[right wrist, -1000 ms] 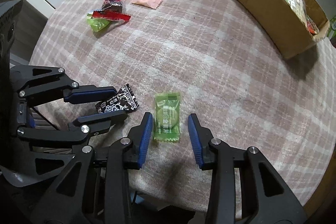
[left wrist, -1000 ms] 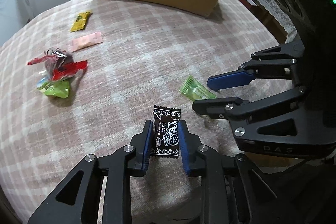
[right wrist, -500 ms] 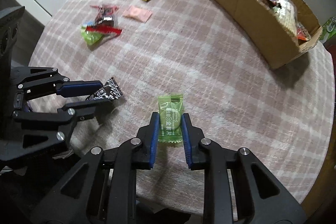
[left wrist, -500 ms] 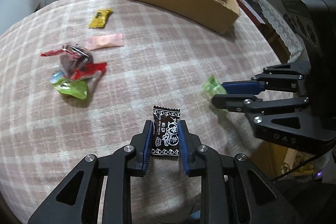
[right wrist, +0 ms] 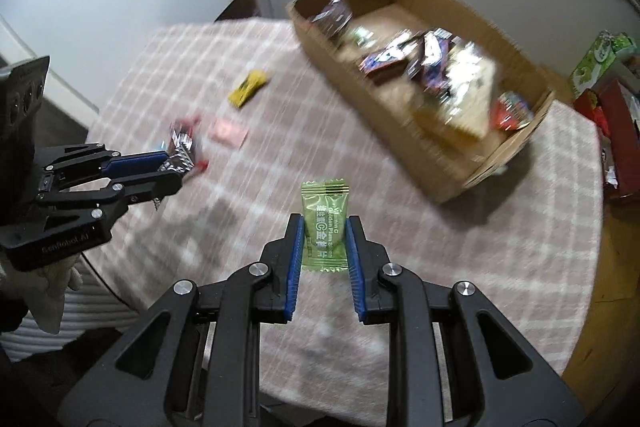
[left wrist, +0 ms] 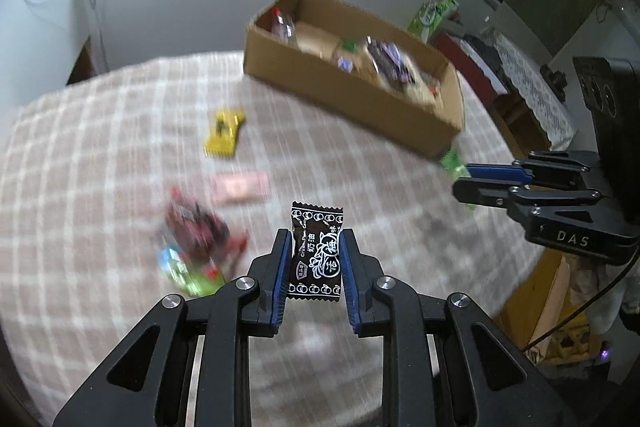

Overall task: Organize snacks
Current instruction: 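Carry both candies into the box and open both grippers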

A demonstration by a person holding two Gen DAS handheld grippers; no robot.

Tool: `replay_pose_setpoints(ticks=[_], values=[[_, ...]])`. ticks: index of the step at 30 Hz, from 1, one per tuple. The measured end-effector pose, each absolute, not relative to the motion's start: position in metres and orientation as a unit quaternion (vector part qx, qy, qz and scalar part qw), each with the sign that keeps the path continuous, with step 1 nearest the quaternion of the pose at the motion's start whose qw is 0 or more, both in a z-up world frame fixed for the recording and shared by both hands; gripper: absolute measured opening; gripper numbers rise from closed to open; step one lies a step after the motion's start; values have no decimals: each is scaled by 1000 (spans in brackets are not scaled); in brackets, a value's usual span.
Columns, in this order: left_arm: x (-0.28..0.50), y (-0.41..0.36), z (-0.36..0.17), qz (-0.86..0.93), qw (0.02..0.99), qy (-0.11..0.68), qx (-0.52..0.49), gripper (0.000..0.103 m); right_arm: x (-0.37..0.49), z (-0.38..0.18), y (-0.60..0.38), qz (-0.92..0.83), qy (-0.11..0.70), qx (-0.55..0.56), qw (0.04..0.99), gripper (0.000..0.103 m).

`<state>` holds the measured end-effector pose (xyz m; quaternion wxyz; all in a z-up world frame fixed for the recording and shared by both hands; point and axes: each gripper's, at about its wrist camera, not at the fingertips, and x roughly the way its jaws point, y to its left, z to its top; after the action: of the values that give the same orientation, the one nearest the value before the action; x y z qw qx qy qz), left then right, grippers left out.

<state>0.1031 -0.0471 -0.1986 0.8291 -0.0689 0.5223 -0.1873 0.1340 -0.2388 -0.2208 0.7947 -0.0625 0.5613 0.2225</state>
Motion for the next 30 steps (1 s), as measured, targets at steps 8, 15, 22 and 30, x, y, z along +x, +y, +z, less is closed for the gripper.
replay_pose_setpoints(ticks=[8, 15, 22, 30], values=[[153, -48, -179, -184, 843, 501, -69, 22, 176, -195, -271, 188, 540, -38, 820, 22], [198, -55, -163, -191, 852, 484, -61, 22, 208, -190, -290, 164, 532, -37, 830, 22], [243, -69, -157, -196, 855, 476, -58, 22, 241, -195, -304, 146, 534, -42, 832, 22], [281, -94, -160, -204, 853, 479, -41, 22, 269, -204, -310, 133, 538, -46, 831, 22]])
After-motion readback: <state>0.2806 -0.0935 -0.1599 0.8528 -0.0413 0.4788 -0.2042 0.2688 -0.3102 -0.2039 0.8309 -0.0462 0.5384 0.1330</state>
